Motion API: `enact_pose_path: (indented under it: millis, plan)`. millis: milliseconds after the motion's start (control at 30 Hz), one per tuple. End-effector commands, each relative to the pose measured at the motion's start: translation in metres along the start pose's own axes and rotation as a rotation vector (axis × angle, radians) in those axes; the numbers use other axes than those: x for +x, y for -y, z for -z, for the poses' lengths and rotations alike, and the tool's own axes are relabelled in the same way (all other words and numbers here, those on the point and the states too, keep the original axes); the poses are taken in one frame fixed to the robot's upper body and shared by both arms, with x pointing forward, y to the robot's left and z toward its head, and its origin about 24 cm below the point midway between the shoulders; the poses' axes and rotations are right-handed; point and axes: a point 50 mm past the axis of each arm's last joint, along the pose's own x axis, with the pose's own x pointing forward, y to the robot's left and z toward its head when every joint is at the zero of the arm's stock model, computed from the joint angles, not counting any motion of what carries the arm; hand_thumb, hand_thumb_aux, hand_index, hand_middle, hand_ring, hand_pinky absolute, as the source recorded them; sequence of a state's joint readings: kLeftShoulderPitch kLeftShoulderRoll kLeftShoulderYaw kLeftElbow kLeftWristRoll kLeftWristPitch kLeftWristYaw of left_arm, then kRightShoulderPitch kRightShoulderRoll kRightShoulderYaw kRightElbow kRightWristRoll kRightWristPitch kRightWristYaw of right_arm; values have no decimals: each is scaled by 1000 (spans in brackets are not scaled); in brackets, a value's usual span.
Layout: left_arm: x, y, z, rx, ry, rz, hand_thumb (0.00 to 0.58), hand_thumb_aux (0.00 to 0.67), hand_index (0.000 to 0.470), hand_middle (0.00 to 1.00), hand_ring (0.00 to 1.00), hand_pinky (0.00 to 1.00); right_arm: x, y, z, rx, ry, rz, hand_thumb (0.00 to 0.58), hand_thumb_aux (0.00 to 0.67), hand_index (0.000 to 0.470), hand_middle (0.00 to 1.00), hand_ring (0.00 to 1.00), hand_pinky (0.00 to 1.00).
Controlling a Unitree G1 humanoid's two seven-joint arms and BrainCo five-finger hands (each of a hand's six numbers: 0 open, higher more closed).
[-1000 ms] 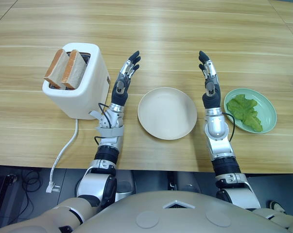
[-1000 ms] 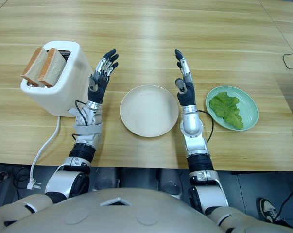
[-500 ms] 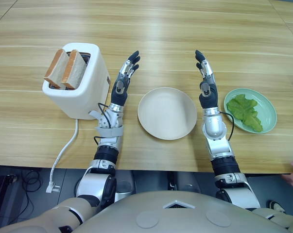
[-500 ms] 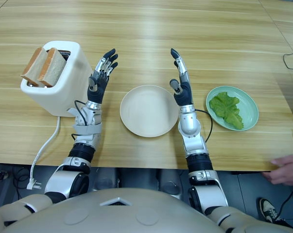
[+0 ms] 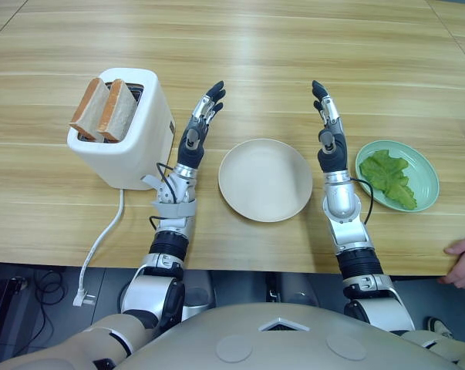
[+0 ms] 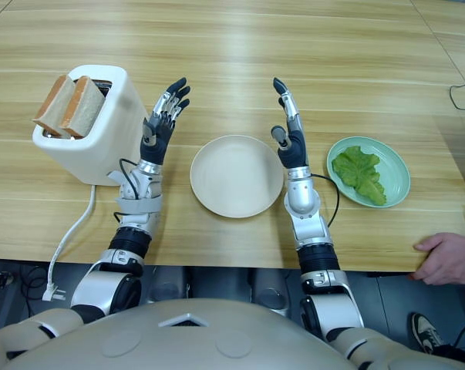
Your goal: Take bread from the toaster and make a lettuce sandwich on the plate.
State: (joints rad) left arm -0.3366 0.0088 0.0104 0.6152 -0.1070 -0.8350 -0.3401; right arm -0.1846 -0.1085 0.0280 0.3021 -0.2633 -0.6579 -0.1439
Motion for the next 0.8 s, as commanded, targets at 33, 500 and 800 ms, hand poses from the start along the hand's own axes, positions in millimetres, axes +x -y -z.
enact_pose_path:
  millis: [33,500,800]
  plan:
    - [-3,2,0,-3,-7,15,0,0,0,0,0,0,-2,0,1,1,-12,1,0,0,0,0,0,0]
    - [-18,-105,-174,285,457,-143,0,0,0,0,0,0,-11,20,-11,-69,15,28,0,0,0,0,0,0]
    - [-62,-171,-157,804,167,-303,0,0,0,0,0,0,-9,46,-19,-134,37,68,0,0,0,0,0,0]
